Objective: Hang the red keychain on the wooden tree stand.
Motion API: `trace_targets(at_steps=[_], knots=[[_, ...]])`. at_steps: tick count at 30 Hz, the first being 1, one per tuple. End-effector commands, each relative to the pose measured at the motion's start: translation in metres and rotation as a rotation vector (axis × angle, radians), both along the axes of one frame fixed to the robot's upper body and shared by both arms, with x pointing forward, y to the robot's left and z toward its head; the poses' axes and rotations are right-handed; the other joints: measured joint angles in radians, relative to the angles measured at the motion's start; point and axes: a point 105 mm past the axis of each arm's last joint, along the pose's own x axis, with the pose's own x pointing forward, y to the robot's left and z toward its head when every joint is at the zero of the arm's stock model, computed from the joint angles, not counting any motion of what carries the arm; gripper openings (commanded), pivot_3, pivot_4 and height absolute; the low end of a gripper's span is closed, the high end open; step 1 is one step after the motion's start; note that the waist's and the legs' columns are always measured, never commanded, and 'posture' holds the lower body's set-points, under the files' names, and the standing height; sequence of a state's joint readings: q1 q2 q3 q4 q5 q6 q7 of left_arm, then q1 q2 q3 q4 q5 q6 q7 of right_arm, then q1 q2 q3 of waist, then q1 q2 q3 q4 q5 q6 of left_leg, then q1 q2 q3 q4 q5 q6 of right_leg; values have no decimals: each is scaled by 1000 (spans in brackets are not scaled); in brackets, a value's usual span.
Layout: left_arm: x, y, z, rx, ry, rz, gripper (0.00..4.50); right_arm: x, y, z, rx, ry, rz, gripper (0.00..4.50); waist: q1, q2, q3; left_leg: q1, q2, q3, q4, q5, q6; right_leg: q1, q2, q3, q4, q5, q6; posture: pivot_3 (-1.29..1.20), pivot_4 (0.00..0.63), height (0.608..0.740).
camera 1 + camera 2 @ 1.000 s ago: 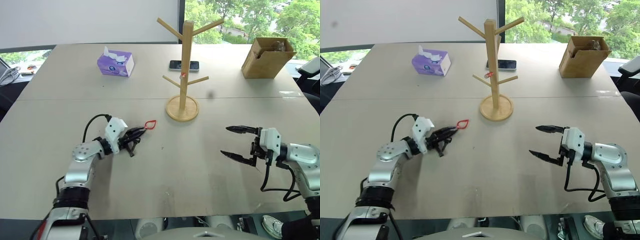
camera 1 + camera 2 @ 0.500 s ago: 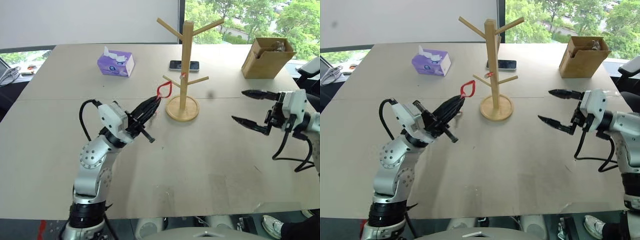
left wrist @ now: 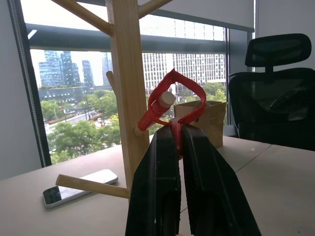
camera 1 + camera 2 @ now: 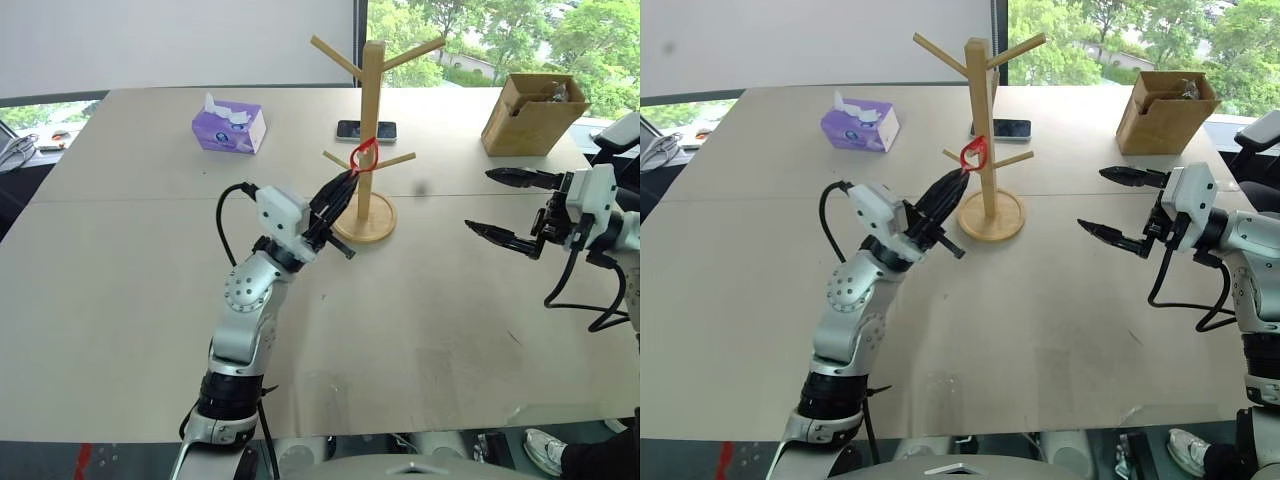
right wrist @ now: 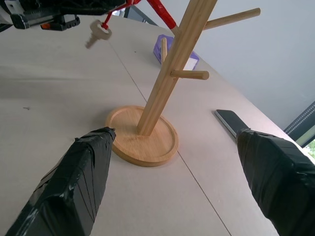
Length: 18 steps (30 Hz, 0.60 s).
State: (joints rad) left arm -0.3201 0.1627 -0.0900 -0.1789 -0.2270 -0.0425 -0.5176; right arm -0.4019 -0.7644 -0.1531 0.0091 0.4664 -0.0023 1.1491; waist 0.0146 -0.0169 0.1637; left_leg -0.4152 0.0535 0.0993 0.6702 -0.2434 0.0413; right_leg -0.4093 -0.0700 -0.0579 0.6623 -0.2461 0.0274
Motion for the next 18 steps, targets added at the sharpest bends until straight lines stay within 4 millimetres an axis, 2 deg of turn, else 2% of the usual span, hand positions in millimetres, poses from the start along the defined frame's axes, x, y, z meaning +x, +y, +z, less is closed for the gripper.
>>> trace_targets(at_steps=[1, 5, 14, 17, 18], knots=[[4, -4, 5, 4, -46, 13, 38, 0, 2, 13, -2, -53, 2, 4259, 0, 0, 0, 0, 0, 0, 0, 0, 0, 0, 0, 0, 0, 0, 0, 0, 150, 740], [17, -2, 9, -13, -58, 77, 38, 0, 3, 13, -1, -53, -4, 4259, 1, 0, 0, 0, 0, 0, 0, 0, 0, 0, 0, 0, 0, 0, 0, 0, 150, 740], [24, 0, 18, -50, -96, 149, 38, -1, 6, 10, 12, -49, -7, 4259, 0, 0, 0, 0, 0, 0, 0, 1, -1, 0, 0, 0, 0, 0, 0, 0, 150, 740], [25, 1, 18, -45, -98, 154, 1055, -1, 6, 9, 18, -46, -11, 4259, 0, 0, 0, 0, 0, 0, 0, 1, -1, 0, 0, 0, 0, 0, 0, 0, 150, 740], [25, 1, 17, -39, -94, 149, 1538, -1, 6, 8, 23, -44, -14, 4259, 0, 0, 0, 0, 0, 0, 0, 1, -1, 0, 0, 0, 0, 0, 0, 0, 150, 740]])
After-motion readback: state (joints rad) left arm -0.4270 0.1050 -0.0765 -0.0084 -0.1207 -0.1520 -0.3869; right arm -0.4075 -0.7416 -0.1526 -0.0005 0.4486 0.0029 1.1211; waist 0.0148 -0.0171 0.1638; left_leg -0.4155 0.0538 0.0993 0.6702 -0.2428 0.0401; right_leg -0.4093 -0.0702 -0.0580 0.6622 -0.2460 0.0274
